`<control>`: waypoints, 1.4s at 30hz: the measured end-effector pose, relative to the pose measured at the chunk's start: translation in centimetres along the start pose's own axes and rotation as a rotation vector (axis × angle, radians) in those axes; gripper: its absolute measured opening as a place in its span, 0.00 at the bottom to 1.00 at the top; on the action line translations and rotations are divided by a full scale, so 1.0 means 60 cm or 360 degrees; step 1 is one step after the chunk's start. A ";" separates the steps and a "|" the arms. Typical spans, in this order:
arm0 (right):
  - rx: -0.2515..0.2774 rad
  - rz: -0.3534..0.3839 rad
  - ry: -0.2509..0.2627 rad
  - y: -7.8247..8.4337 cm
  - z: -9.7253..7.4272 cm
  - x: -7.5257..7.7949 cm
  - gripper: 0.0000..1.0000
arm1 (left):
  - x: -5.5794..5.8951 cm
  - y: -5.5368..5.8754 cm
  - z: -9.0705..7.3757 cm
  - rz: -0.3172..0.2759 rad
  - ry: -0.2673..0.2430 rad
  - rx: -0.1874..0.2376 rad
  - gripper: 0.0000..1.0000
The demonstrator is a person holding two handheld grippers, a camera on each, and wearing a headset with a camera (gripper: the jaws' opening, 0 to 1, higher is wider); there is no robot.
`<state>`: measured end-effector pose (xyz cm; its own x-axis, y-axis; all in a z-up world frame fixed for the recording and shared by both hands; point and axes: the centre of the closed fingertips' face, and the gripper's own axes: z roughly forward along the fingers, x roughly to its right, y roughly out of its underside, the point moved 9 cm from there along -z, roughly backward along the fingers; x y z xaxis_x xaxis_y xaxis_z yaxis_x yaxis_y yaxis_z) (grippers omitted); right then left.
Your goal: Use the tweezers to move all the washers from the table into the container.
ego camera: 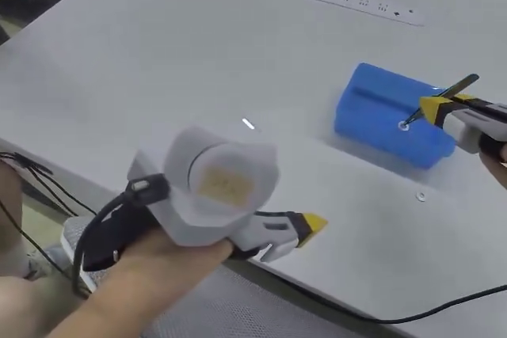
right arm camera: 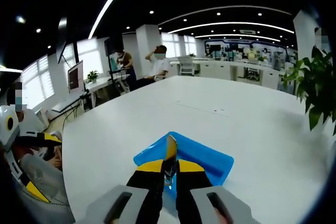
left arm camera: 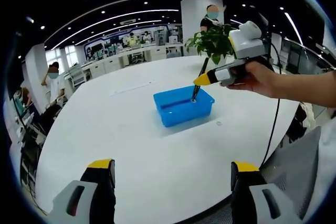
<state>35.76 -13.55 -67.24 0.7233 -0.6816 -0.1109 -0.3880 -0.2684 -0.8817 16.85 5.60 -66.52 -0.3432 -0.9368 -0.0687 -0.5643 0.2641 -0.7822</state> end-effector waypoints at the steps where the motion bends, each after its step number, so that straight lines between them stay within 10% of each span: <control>1: -0.0009 -0.0001 0.0005 0.003 0.004 0.002 0.04 | 0.000 -0.001 0.001 0.0005 0.0002 -0.0005 0.93; 35: -0.0245 -0.0078 -0.0065 0.059 0.051 0.011 0.05 | -0.008 -0.017 0.018 -0.0005 -0.0015 -0.0025 0.93; 42: -0.0137 -0.0010 -0.0028 0.042 0.028 0.015 0.05 | -0.006 -0.024 0.008 0.0019 -0.0028 -0.0003 0.93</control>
<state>36.39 -13.67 -70.32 0.7354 -0.6679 -0.1142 -0.4306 -0.3304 -0.8399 18.15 5.43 -65.67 -0.3364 -0.9375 -0.0888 -0.5618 0.2755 -0.7800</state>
